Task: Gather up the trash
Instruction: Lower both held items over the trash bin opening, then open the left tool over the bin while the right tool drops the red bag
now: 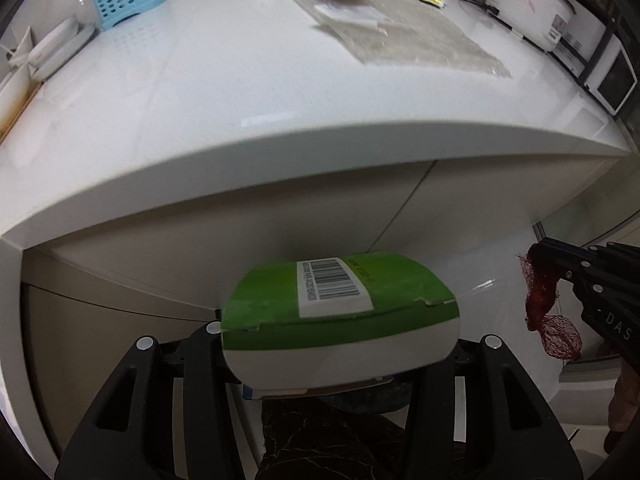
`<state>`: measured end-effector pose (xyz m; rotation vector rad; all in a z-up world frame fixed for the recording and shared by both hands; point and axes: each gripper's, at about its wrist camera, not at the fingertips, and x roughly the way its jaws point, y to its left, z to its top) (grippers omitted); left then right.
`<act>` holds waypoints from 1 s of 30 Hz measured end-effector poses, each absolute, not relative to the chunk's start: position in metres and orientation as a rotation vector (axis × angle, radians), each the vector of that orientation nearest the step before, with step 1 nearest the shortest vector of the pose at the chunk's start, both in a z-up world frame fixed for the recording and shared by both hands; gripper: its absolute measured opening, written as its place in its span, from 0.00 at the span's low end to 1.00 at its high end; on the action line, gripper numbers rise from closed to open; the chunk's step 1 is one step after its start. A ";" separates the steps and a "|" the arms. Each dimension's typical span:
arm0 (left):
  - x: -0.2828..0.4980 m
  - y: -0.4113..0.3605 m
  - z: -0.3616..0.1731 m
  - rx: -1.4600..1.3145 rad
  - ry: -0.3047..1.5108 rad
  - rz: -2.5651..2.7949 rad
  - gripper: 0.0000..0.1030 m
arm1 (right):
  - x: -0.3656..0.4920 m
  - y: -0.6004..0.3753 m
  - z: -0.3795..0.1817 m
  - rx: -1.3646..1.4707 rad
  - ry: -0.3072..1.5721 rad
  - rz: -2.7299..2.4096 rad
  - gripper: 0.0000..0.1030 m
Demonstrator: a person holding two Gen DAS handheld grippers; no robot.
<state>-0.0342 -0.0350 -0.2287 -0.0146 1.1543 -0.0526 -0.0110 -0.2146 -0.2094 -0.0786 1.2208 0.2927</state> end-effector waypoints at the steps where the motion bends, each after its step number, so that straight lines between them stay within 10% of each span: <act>1: -0.034 -0.037 -0.233 -0.013 1.159 -0.062 0.45 | -0.012 -0.214 -0.215 -0.085 1.223 0.291 0.07; 30: -0.028 -0.089 -0.290 0.056 1.248 -0.233 0.46 | -0.031 -0.251 -0.253 -0.044 1.276 0.198 0.07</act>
